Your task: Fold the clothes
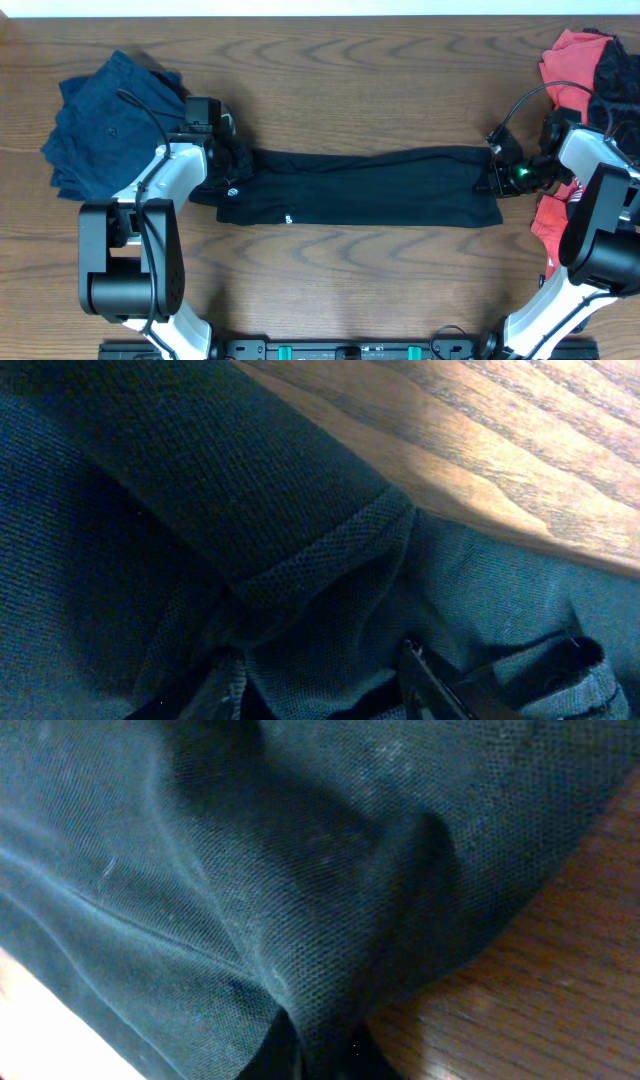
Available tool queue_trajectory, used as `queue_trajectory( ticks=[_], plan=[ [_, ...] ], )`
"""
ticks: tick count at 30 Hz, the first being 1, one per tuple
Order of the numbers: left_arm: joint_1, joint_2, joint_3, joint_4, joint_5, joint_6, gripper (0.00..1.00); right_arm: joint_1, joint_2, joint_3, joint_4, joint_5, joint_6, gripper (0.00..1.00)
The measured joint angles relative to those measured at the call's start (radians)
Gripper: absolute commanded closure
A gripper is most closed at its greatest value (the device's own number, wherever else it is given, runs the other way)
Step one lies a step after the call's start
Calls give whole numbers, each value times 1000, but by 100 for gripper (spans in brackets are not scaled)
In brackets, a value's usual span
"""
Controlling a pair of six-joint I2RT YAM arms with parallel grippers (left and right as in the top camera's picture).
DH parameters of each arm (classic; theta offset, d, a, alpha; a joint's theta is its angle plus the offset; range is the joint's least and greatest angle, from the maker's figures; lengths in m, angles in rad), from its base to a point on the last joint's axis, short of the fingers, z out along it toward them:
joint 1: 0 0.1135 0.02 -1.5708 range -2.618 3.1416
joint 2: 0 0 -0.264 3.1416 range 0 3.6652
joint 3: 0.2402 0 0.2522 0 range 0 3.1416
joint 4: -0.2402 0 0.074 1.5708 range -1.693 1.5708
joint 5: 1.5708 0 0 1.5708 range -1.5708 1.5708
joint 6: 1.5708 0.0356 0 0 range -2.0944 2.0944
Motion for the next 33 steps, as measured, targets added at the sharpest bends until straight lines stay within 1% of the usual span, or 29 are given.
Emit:
queue_trajectory(
  ticks=[1, 5, 8, 10, 11, 13, 16, 22, 25, 28, 33],
  plan=[
    [0, 0, 0, -2, 1, 2, 43, 0, 0, 0, 2, 0, 5, 99],
    [0, -13, 5, -34, 28, 12, 27, 0, 0, 0, 10, 6, 54, 99],
    [0, -57, 6, -85, 60, 23, 24, 1, 1, 19, 6, 41, 108, 99],
    [0, -114, 6, -137, 66, 31, 12, 0, 5, 49, -4, 95, 150, 99],
    [0, -142, 6, -153, 67, 33, 10, 0, 7, 66, -11, 124, 169, 99],
    [0, -198, 10, -184, 64, 36, 9, -3, 12, 107, -29, 194, 214, 99],
    [0, -249, 20, -211, 61, 37, 4, -15, 11, 182, -61, 272, 276, 99],
    [0, -256, 25, -227, 59, 35, 3, -8, -38, 292, -138, 359, 328, 99],
    [0, -256, 25, -228, 59, 33, 2, 39, -84, 311, -181, 394, 354, 99],
    [0, -256, 25, -231, 59, 31, 2, 117, -113, 317, -225, 425, 396, 99],
    [0, -256, 25, -248, 59, 28, 2, 259, -116, 317, -260, 458, 466, 99]
  ],
)
